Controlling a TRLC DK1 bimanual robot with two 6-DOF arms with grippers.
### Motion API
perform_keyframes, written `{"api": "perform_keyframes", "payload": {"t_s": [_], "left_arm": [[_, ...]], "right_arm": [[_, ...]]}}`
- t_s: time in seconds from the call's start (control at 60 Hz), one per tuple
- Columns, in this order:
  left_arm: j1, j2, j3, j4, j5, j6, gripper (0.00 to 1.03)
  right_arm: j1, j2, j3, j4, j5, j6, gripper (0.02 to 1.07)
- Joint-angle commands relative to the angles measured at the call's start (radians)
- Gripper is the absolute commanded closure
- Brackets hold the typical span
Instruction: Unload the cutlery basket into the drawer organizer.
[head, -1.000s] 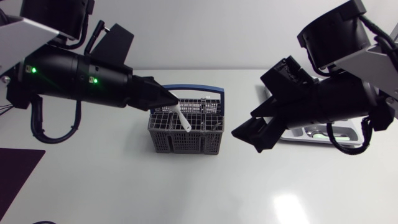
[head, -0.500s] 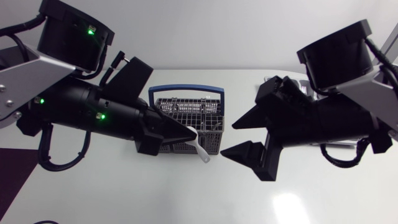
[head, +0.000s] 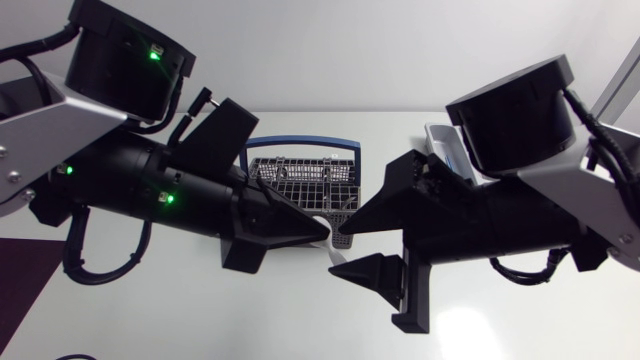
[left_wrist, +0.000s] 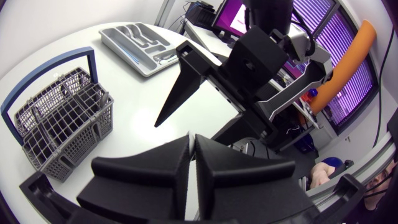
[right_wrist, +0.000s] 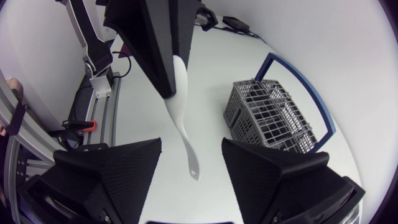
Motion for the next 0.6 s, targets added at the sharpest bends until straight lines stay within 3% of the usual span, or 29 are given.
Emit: {"api": "perform_keyframes", "payload": {"t_s": [0.0, 0.383, 0.483, 0.583], "left_arm": [[-0.012, -0.010, -0.016, 0.011, 0.014, 0.023, 0.99], [-0.022, -0.007, -0.019, 0.015, 0.014, 0.023, 0.99], [-0.022, -0.005, -0.016, 0.020, 0.014, 0.020, 0.99], [-0.018, -0.004, -0.012, 0.025, 0.014, 0.015, 0.99]], "right_arm": [[0.016, -0.004, -0.034, 0.020, -0.007, -0.010, 0.51], [0.022, -0.009, -0.057, 0.069, -0.005, -0.004, 0.85], [0.025, -0.012, -0.065, 0.084, -0.005, -0.006, 1.00], [0.023, -0.021, -0.071, 0.087, -0.004, -0.003, 1.02]]}}
